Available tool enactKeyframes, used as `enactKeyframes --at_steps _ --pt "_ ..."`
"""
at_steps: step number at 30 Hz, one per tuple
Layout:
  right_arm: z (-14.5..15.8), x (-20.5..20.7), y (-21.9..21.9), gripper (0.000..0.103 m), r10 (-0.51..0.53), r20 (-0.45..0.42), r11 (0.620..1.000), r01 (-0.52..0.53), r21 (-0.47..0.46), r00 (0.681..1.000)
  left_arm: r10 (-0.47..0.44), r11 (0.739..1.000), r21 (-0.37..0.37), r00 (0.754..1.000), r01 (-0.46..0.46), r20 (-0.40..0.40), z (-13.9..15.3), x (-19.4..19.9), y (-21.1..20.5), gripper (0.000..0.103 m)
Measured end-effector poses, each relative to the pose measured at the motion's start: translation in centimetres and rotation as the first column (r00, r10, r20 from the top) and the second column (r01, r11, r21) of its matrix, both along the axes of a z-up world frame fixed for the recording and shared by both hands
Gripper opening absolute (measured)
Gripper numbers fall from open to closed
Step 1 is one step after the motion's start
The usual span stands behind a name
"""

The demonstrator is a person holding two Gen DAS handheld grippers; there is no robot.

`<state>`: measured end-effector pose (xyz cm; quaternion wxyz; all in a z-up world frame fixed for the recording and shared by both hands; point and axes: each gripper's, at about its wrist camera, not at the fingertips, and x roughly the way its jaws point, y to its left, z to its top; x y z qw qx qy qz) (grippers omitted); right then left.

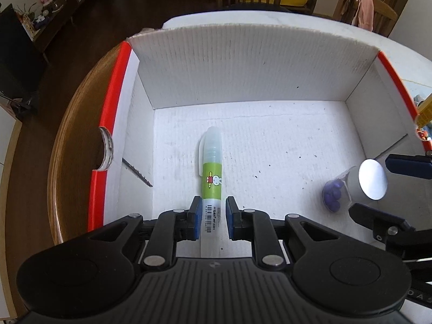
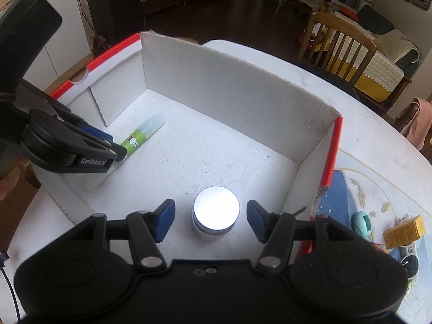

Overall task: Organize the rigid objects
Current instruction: 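Open left gripper releasing glue stick while right gripper releases jar in box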

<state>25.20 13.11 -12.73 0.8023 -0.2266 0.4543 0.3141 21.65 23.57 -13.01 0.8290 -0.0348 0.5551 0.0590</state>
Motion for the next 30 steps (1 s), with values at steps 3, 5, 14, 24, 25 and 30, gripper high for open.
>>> enactKeyframes --at_steps 3,5,14,24,25,30 --pt "0.8 -0.3 -0.8 0.06 -0.009 0.006 1.0 0.009 0.022 1.0 0.003 1.0 -0.009 1.0 -0.003 0.027 0.8 -0.7 0.0 0.017" --pt "1.4 -0.6 -1.4 0.061 -0.014 0.01 0.999 0.013 0.037 1.0 0.006 1.0 -0.01 0.999 -0.005 0.04 1.4 -1.1 -0.2 0.017" --pt "3.8 -2.0 -3.8 0.064 -0.041 0.03 0.994 0.037 0.101 0.999 -0.007 1.0 0.008 0.994 0.006 0.113 4.1 -3.0 -1.4 0.017" --pt "6.2 -3.4 -7.0 0.069 -0.074 0.056 0.983 0.063 0.174 0.996 -0.034 0.999 0.035 0.981 0.028 0.193 7.0 -5.0 -3.7 0.017" --pt "6.5 -3.5 -7.3 0.069 -0.074 0.059 0.982 0.062 0.18 0.996 -0.037 0.999 0.037 0.979 0.03 0.198 7.2 -5.0 -4.0 0.017" --pt "7.5 -4.3 -9.0 0.073 -0.08 0.08 0.977 0.062 0.206 0.994 -0.057 0.998 0.045 0.972 0.047 0.228 8.3 -5.5 -5.7 0.017"
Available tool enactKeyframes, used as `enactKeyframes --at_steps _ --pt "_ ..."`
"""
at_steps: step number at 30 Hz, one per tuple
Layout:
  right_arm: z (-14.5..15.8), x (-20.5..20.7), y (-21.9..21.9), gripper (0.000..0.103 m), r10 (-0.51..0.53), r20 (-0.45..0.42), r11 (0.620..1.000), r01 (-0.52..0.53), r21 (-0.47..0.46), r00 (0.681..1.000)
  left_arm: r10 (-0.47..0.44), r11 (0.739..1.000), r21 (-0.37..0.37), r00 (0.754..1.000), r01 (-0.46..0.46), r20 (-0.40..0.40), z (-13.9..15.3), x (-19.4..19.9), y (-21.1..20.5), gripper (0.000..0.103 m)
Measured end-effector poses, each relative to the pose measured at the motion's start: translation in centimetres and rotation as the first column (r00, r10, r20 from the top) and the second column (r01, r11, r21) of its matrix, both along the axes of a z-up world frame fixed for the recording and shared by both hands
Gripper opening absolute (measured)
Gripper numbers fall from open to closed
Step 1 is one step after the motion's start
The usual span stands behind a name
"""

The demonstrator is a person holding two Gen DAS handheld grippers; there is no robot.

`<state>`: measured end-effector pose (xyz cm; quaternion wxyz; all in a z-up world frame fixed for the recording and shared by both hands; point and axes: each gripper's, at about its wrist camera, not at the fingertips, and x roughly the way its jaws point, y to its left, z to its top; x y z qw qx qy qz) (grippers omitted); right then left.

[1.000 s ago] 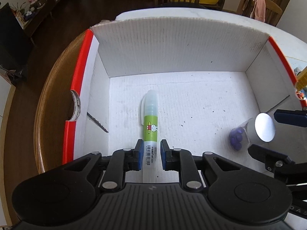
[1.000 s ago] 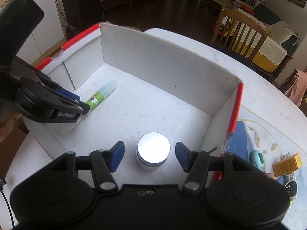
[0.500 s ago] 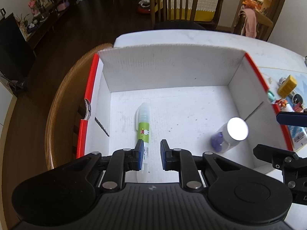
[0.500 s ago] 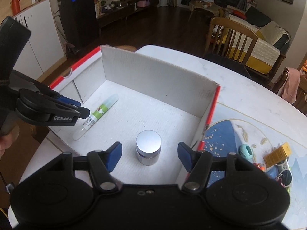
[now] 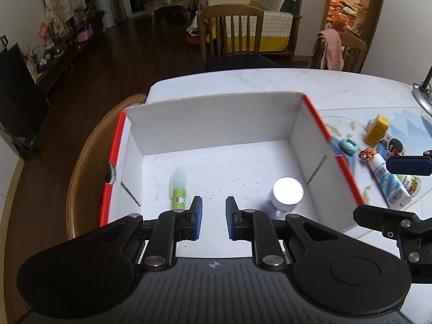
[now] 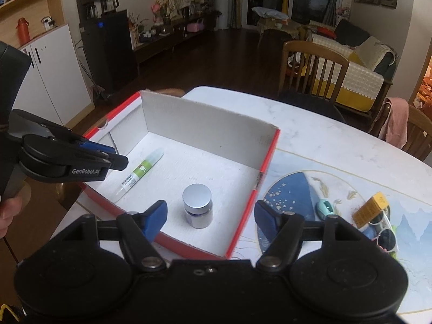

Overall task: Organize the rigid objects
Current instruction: 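Open left gripper releasing glue stick while right gripper releases jar in box, then withdraw both grippers from the box back toward the remaining items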

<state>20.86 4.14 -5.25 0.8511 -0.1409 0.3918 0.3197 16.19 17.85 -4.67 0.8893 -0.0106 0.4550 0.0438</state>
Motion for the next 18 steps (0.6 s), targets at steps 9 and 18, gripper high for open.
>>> enactKeyframes --at_steps 9,18 --pt "2.1 -1.4 -4.4 0.08 -0.023 0.039 0.998 0.021 0.063 0.999 -0.058 0.998 -0.002 0.997 0.058 0.049 1.5 -1.2 -4.6 0.018" --pt "2.9 -2.2 -10.4 0.089 -0.129 0.078 0.988 0.121 0.1 0.989 -0.114 0.992 -0.037 0.99 0.117 0.086 1.8 -2.6 -10.1 0.043"
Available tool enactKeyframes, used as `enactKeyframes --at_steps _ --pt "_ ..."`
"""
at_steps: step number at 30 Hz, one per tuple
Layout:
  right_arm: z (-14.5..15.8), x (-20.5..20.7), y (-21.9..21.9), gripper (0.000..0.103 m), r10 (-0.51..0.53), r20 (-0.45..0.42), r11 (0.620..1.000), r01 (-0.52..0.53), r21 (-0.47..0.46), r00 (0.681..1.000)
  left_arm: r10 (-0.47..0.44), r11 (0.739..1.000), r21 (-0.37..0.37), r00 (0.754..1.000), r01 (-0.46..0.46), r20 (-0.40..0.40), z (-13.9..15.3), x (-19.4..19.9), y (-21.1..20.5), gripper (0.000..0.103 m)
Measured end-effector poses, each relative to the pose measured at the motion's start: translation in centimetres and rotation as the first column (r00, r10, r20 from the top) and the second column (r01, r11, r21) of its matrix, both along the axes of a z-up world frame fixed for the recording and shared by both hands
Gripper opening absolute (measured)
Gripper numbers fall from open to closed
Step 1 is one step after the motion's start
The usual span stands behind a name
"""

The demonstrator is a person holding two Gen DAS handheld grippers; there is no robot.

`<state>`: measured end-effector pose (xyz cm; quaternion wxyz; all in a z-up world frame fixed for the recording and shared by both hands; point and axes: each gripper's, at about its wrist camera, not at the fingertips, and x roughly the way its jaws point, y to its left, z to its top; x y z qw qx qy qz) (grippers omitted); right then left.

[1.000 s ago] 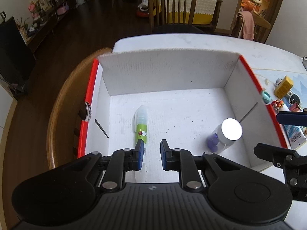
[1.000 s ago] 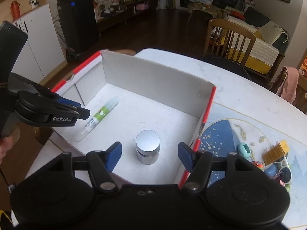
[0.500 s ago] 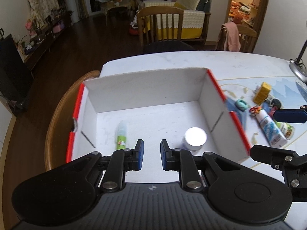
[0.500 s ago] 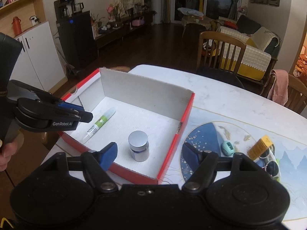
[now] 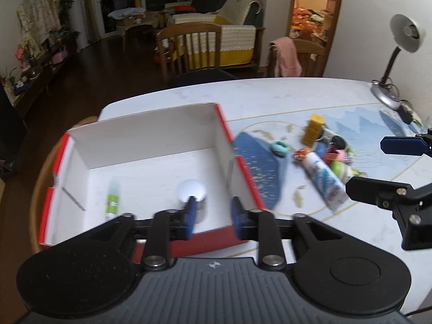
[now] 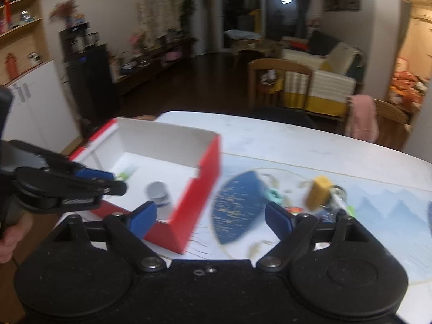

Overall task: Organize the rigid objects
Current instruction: 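Withdraw both grippers from the box back toward the remaining items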

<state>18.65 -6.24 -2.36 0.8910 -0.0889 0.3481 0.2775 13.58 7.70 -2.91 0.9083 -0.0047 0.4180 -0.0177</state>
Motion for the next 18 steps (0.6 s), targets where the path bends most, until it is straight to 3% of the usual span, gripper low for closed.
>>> enactKeyframes --at_steps 1,2,3,18 --pt "0.0 -0.1 -0.7 0.09 -0.018 0.007 1.0 0.018 -0.002 1.0 -0.003 1.0 -0.006 1.0 0.003 0.006 0.0 -0.1 -0.5 0.054" --pt "-0.1 -0.1 -1.3 0.091 -0.034 0.007 0.999 0.034 -0.002 0.999 -0.006 1.0 -0.013 1.0 0.007 0.017 0.0 -0.3 -1.0 0.073" --pt "-0.3 -0.1 -2.1 0.091 -0.048 0.002 0.999 0.048 0.003 0.999 -0.008 1.0 -0.017 1.0 0.008 0.028 0.0 -0.5 -1.5 0.076" --pt "-3.5 0.3 -12.4 0.094 -0.151 -0.035 0.988 0.15 -0.024 0.988 -0.043 0.997 -0.067 0.999 0.044 0.018 -1.7 0.2 -9.1 0.083"
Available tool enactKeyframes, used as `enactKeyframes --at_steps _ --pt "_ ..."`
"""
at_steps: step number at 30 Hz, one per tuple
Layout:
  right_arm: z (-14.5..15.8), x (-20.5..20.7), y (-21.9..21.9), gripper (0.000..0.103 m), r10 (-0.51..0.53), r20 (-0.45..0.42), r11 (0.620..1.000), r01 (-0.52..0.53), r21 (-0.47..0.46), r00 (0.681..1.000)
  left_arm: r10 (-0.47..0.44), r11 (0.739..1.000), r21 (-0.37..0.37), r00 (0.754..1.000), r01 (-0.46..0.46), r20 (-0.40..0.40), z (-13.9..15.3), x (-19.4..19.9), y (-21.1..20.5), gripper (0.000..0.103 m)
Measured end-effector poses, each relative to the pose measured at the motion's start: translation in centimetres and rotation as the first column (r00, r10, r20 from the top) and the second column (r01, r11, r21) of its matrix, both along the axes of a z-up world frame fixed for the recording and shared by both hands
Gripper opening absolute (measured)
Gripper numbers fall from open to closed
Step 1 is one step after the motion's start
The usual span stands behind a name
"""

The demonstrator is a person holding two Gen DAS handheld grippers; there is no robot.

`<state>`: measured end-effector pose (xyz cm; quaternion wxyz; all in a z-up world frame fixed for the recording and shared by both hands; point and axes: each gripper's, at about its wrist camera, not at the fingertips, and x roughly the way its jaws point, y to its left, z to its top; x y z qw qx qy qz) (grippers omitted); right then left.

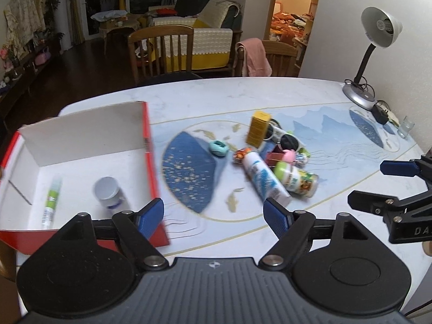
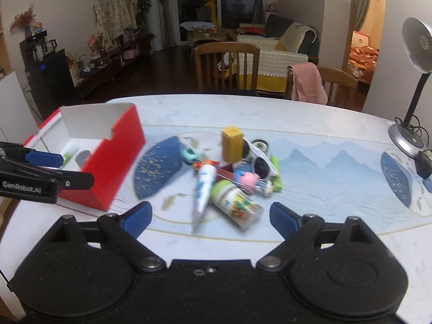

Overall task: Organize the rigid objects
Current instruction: 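Withdraw both grippers from the box back toward the remaining items, then grasp white-blue tube with left gripper while right gripper grasps green-lidded jar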

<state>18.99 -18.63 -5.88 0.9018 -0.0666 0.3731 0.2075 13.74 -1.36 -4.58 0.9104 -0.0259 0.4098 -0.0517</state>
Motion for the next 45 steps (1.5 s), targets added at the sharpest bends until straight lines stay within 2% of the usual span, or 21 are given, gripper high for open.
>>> enactKeyframes --at_steps 5,10,12,17,23,31,39,45 --pt "-1.1 0.9 -1.8 0.094 0.026 0.005 0.999 -0.026 -0.037 1.0 0.016 0.999 -0.032 1.0 -0.016 0.003 -0.7 1.1 -1.8 0.088" --pt "-2.7 2.2 -3.0 0.092 0.047 -0.005 0.996 -0.047 -0.073 0.999 0.051 0.998 -0.025 0.998 -0.05 0.042 -1.4 1.8 -3.4 0.09" --pt "-3.3 2.7 -3.3 0.091 0.063 -0.008 0.994 -0.063 -0.087 0.998 0.053 0.998 -0.015 0.998 -0.053 0.031 -1.7 2.4 -4.1 0.103" --pt "-4.6 4.3 -3.7 0.091 0.097 0.004 0.989 -0.096 -0.109 0.995 0.046 0.999 -0.024 0.999 -0.046 -0.003 -2.7 4.3 -5.4 0.103" --pt "-6.3 6.6 -3.1 0.091 0.167 -0.005 0.976 -0.166 -0.14 0.986 0.054 0.999 0.007 0.997 -0.054 -0.059 -4.5 6.6 -6.7 0.103" --pt "-8.4 8.5 -1.5 0.082 0.281 -0.047 0.944 -0.284 -0.167 0.959 0.067 0.998 -0.003 0.991 -0.067 -0.115 -7.3 9.1 -7.4 0.103" --pt "-9.2 9.5 -0.5 0.078 0.33 -0.062 0.926 -0.336 -0.173 0.942 0.102 0.995 0.033 0.987 -0.098 -0.128 -8.5 11.8 -7.6 0.103" --pt "-9.4 9.9 0.0 0.075 0.351 -0.06 0.92 -0.356 -0.166 0.935 0.097 0.995 0.012 0.981 -0.097 -0.167 -9.6 13.6 -7.8 0.103"
